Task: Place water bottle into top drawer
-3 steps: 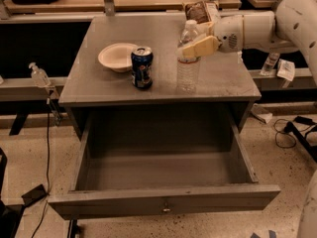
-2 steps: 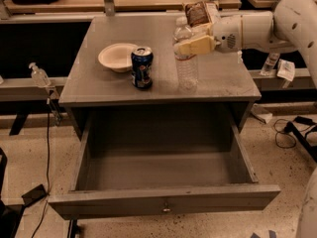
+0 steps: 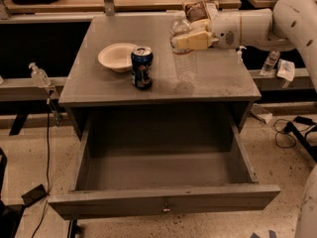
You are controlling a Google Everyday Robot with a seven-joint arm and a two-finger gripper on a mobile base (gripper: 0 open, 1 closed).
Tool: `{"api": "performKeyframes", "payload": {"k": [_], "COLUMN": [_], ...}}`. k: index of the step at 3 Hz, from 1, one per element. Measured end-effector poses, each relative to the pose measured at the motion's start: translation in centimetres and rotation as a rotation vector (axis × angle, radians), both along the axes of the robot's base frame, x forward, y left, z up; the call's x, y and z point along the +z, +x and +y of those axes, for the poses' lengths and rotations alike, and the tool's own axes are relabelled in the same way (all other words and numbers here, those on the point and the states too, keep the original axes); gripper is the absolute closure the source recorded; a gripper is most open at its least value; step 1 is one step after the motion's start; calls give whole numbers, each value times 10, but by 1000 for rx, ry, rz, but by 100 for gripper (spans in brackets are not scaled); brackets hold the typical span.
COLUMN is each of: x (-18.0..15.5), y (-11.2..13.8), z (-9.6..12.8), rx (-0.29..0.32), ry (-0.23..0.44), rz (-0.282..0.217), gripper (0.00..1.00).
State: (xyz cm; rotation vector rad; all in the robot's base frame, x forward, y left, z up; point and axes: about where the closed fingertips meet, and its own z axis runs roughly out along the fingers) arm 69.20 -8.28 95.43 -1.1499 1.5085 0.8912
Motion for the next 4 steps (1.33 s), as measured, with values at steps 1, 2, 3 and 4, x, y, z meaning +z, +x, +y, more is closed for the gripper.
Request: {"api": "performKeyframes", "payload": {"k": [1, 2, 3, 4], "x": [26, 47, 50, 47], "y": [2, -11, -13, -14], "z": [12, 37, 39, 38], "rx": [21, 71, 76, 70], "ry": [84, 100, 100, 123], "rz": [-67, -122, -128, -110], "gripper": [100, 100, 100, 100]}}
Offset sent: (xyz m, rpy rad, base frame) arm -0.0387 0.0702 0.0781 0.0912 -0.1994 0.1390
